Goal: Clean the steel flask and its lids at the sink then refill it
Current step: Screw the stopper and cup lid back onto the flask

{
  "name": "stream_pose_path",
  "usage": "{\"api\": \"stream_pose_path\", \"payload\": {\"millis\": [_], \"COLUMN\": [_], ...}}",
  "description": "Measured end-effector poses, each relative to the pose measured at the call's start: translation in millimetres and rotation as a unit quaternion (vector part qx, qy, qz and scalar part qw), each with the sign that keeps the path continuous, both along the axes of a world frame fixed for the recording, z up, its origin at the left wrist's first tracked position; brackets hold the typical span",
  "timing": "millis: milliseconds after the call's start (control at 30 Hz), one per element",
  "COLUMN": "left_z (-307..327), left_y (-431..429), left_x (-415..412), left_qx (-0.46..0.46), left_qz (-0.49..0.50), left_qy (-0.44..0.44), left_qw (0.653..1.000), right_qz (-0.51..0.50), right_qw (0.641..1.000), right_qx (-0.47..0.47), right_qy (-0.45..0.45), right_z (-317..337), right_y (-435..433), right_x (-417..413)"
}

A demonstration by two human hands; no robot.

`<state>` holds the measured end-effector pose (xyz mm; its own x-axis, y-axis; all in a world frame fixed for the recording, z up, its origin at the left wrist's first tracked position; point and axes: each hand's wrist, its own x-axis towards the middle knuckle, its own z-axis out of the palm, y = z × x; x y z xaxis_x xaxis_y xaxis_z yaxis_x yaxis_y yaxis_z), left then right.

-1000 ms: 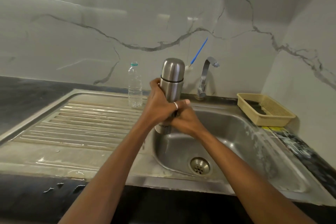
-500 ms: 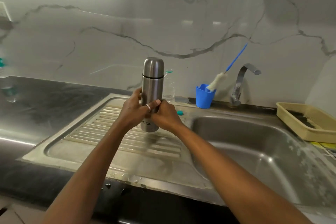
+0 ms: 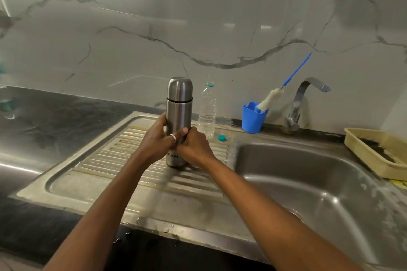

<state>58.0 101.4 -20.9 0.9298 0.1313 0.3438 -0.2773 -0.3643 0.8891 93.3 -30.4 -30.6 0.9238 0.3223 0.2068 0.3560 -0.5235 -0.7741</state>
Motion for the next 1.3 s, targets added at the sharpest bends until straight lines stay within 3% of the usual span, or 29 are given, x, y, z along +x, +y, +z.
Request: {"api": "stream_pose_path", "payload": {"millis": [367, 500, 633, 733, 800, 933, 1067, 1300], "left_z": [-3.8, -14.3, -23.7, -23.3, -22.6, -27.8, -22.2, -6.3], "left_y": [-7.6, -17.9, -31.1, -54.5, -76.2, -114.1, -134.6, -133.4], "left_x": [-4.6, -15.4, -34.5, -38.4, -33.2, -5.8, 38.5, 114.2], "left_qx": [-0.013, 0.069, 0.237, 0.299, 0.311, 0.239, 0.137, 0.091], "left_qz": [0.024, 0.153, 0.324, 0.264, 0.188, 0.109, 0.120, 0.199], "left_qy": [0.031, 0.022, -0.184, -0.283, -0.274, -0.196, -0.123, -0.041], "left_qw": [0.999, 0.986, 0.897, 0.872, 0.890, 0.945, 0.976, 0.975], "right_qz": [0.008, 0.042, 0.041, 0.036, 0.015, -0.049, -0.087, -0.042], "right_qw": [0.999, 0.994, 0.989, 0.989, 0.991, 0.990, 0.978, 0.964], "right_qx": [-0.031, -0.056, -0.103, -0.117, -0.116, -0.135, -0.188, -0.263], "right_qy": [0.031, 0.082, 0.100, 0.084, 0.070, 0.016, -0.014, -0.012], "right_z": [3.6, 10.5, 18.6, 18.8, 16.3, 7.6, 3.1, -15.1], "right_y": [-0.9, -16.6, -46.5, -72.9, -86.7, -106.4, -114.8, -105.6], "right_x": [-7.2, -11.9, -10.7, -1.6, 6.9, 34.6, 69.5, 124.8]}}
